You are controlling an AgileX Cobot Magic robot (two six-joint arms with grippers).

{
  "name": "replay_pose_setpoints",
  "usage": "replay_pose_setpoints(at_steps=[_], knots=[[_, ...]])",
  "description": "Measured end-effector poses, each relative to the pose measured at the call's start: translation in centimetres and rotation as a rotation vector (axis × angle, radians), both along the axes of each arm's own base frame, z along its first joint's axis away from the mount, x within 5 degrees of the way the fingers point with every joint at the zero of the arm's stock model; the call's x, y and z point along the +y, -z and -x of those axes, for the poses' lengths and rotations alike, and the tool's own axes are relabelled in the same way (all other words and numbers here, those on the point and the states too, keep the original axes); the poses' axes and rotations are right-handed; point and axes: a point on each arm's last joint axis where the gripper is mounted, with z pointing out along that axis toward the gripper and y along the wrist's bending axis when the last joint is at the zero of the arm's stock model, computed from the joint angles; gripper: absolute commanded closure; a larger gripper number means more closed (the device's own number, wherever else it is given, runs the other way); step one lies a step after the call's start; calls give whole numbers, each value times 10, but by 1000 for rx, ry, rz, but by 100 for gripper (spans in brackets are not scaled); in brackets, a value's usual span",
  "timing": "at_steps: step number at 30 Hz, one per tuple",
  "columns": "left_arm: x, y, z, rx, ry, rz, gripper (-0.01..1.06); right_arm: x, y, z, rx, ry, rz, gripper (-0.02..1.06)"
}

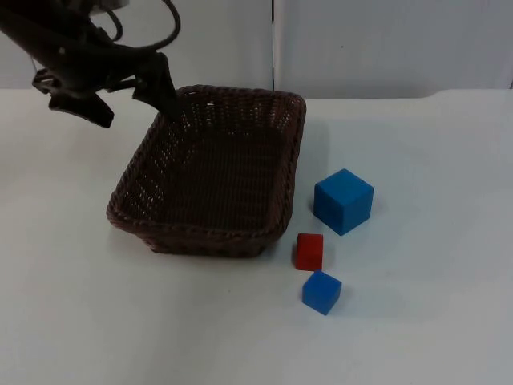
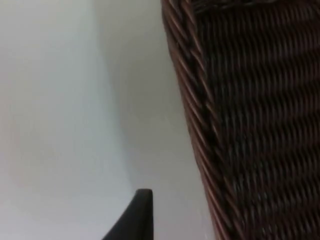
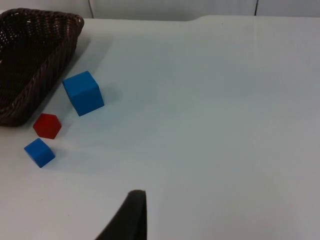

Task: Pick up the basket with the left hand and place the largest block into the basket with the right hand.

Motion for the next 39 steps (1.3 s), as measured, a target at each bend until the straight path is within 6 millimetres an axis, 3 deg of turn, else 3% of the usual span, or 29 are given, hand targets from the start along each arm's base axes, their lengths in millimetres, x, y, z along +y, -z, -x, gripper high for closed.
replay_pose_setpoints(at_steps=[8, 24, 32, 34, 37, 38, 39], knots=[[-4, 25, -16, 66, 14, 8, 0, 0, 0, 0, 0, 0, 0, -1], [-7, 80, -17, 172, -8, 0, 0, 0, 0, 0, 0, 0, 0, -1], [-7, 80, -17, 172, -9, 0, 2, 0, 0, 0, 0, 0, 0, -1], [-7, 80, -17, 174, -9, 1, 11, 0, 0, 0, 0, 0, 0, -1], [-7, 80, -17, 184, -12, 4, 38, 0, 0, 0, 0, 0, 0, -1], [-7, 81, -16, 192, -12, 6, 38, 0, 0, 0, 0, 0, 0, -1], [-7, 82, -16, 200, -14, 7, 46, 0, 0, 0, 0, 0, 0, -1]])
